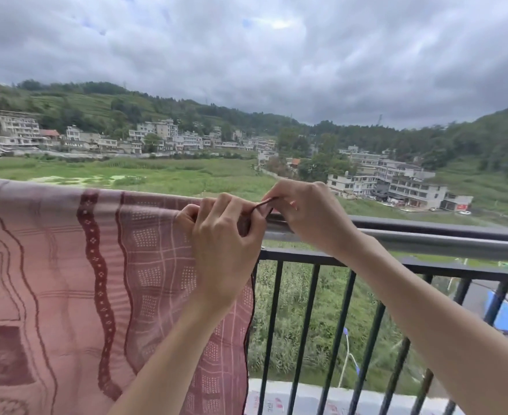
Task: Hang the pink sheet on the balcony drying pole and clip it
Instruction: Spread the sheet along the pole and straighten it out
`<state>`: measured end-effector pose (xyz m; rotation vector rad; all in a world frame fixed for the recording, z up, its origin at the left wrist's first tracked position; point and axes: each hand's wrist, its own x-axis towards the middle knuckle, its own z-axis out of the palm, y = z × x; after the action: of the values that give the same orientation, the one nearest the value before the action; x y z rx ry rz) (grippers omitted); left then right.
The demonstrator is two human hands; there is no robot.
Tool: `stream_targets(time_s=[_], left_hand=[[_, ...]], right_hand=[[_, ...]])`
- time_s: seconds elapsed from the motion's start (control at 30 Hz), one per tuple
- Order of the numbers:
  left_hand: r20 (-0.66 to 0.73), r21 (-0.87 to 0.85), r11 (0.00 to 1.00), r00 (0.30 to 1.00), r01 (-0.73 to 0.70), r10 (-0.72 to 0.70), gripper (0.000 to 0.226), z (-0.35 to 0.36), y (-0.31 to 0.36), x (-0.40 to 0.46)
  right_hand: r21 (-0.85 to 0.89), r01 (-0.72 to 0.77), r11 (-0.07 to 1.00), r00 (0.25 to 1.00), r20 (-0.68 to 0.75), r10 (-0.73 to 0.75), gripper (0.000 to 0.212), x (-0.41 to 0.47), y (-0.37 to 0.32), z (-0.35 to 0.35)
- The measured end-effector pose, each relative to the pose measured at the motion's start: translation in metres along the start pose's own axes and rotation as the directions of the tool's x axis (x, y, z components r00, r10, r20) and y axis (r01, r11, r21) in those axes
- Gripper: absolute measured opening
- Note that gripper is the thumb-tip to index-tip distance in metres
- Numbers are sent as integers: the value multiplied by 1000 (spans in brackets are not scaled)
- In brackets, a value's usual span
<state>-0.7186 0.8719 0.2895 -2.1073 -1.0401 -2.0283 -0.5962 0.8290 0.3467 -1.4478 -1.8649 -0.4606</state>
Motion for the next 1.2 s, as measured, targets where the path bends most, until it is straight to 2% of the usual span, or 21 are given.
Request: stream_targets(time_s=[0.13,0.5,0.73,0.87,1.0,1.1,1.2], left_hand=[[-20,6,999,999,-50,50,21,33,39,-18],[69,-15,995,992,-103,104,18,114,168,-67],[123,-21,1000,992,-10,13,27,166,265,-97],[170,-20,1000,985,0,3,35,185,300,-104],[148,-56,997,988,46,-37,34,213,333,-111],[102,-125,988,991,96,-83,27,225,349,-113],[111,-97,993,992,63,-52,22,242,367,-117]], right_hand=[[-22,-12,1000,1000,18,12,12,-26,41,-30],[-49,-75,996,996,-48,73,13,-117,145,-124],[-40,-70,997,996,-57,68,15,-172,214,-188],[-59,13,998,1000,-18,-14,13,-187,238,-217],[-210,105,972,994,-6,-109,13,-192,269,-252],[-163,80,983,995,69,-70,11,-190,282,-266],[-53,38,998,998,47,-36,10,-195,308,-278]])
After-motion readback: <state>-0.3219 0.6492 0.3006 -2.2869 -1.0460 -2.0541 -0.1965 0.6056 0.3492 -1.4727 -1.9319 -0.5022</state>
